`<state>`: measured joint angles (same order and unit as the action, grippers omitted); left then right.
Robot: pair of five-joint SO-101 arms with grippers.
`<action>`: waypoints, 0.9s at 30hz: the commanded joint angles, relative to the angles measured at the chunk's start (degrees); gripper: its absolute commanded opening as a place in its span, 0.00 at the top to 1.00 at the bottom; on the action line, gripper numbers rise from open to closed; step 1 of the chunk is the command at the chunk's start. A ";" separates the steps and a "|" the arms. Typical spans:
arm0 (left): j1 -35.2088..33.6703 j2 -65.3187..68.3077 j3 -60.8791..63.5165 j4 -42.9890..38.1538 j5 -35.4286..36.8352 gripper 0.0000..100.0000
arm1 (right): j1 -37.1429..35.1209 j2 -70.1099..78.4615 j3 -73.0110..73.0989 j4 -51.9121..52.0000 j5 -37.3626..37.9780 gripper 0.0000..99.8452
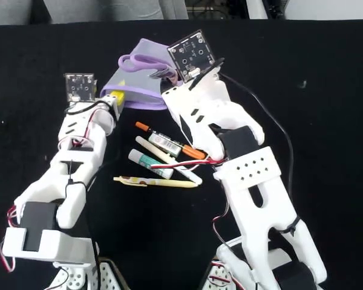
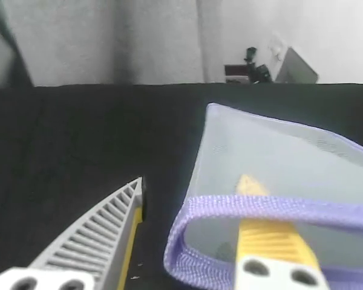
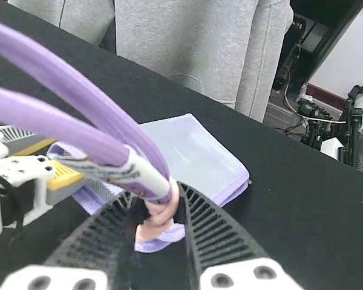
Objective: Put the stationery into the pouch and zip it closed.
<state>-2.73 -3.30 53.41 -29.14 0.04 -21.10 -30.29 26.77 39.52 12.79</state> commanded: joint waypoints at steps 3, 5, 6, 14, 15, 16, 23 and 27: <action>3.30 -0.44 -3.47 -1.41 0.26 0.85 | -0.70 0.04 -2.59 -0.88 -0.44 0.98; 3.30 -0.44 -3.21 -1.41 0.26 0.94 | -0.70 -0.13 -2.59 -0.88 -0.44 0.98; 3.12 -0.62 -3.12 -1.32 0.26 0.98 | -0.70 -0.13 -2.59 -0.88 -0.44 0.98; 2.59 -0.97 -3.03 -1.14 0.26 0.97 | -0.44 -0.31 -2.86 -0.97 -8.26 0.91; 2.42 -0.97 -3.03 -1.14 0.26 0.97 | -0.44 -0.31 -2.86 -0.97 -9.23 0.88; 2.07 -0.97 -3.03 -0.97 0.26 0.97 | -0.53 -0.31 -2.86 -0.97 -9.14 0.84; -0.22 -1.05 -15.25 21.27 0.70 0.97 | -0.79 -0.40 -3.03 -0.97 -2.46 0.66; -2.86 -0.44 -28.62 39.03 4.04 0.97 | -0.53 -3.65 -2.68 -0.44 -2.64 0.65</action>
<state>-2.46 -3.30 39.52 -6.90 0.22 -21.10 -30.46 26.77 39.52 9.71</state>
